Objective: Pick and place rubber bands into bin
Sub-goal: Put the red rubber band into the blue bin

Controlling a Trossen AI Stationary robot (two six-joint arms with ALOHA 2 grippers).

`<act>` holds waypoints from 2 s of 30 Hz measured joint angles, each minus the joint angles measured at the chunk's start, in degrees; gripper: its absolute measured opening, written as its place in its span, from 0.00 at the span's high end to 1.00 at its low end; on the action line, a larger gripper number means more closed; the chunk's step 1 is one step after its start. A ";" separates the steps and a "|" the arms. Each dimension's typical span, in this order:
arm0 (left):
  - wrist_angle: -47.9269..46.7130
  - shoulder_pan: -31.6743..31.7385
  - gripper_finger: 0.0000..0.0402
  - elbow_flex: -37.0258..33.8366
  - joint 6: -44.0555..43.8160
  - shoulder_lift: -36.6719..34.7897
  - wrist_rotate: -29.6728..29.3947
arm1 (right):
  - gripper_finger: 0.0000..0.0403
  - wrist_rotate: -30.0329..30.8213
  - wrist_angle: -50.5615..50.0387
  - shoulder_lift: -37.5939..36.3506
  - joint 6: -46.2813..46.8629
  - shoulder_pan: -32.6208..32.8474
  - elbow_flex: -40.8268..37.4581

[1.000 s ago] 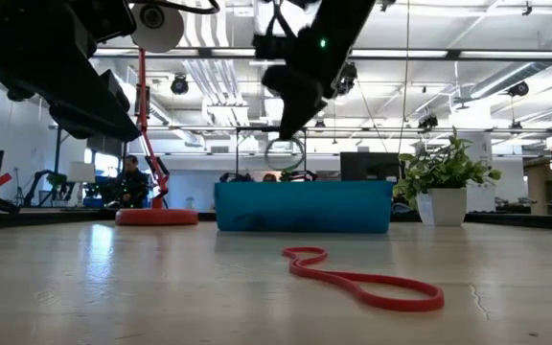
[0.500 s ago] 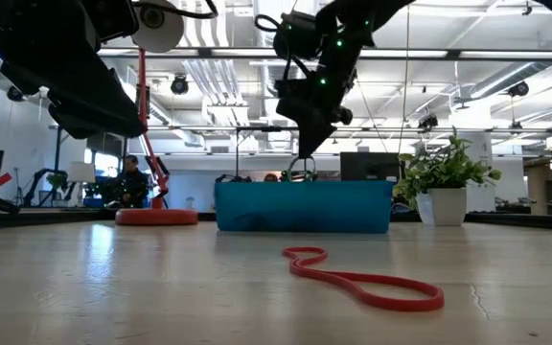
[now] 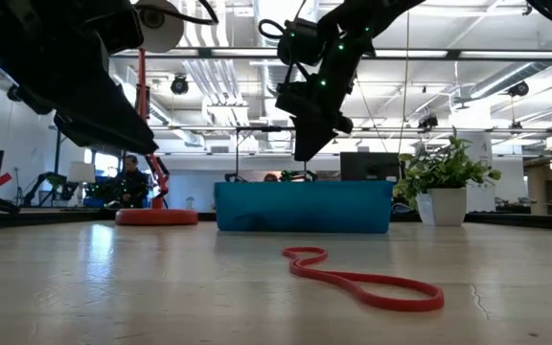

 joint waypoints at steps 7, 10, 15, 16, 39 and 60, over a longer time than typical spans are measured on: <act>3.33 0.02 0.69 0.02 1.02 2.56 0.12 | 0.65 -8.98 -0.65 -0.37 0.18 2.02 -0.02; 6.08 0.07 0.69 0.02 4.77 3.54 1.52 | 0.63 -13.14 -0.67 -0.59 0.15 5.34 -0.02; 9.78 0.53 0.69 0.04 9.07 5.71 3.82 | 0.62 -13.10 -0.58 -0.59 0.15 13.66 -0.16; 10.79 0.71 0.69 0.04 9.43 6.16 4.47 | 0.63 -12.69 -0.42 -0.59 0.21 15.40 -0.24; 12.55 9.37 0.69 6.21 18.38 13.90 22.29 | 0.73 24.26 2.61 -0.57 36.08 49.97 -3.07; -1.21 15.51 0.69 25.38 25.13 28.05 28.30 | 0.76 41.24 2.74 -0.57 76.78 67.99 -13.44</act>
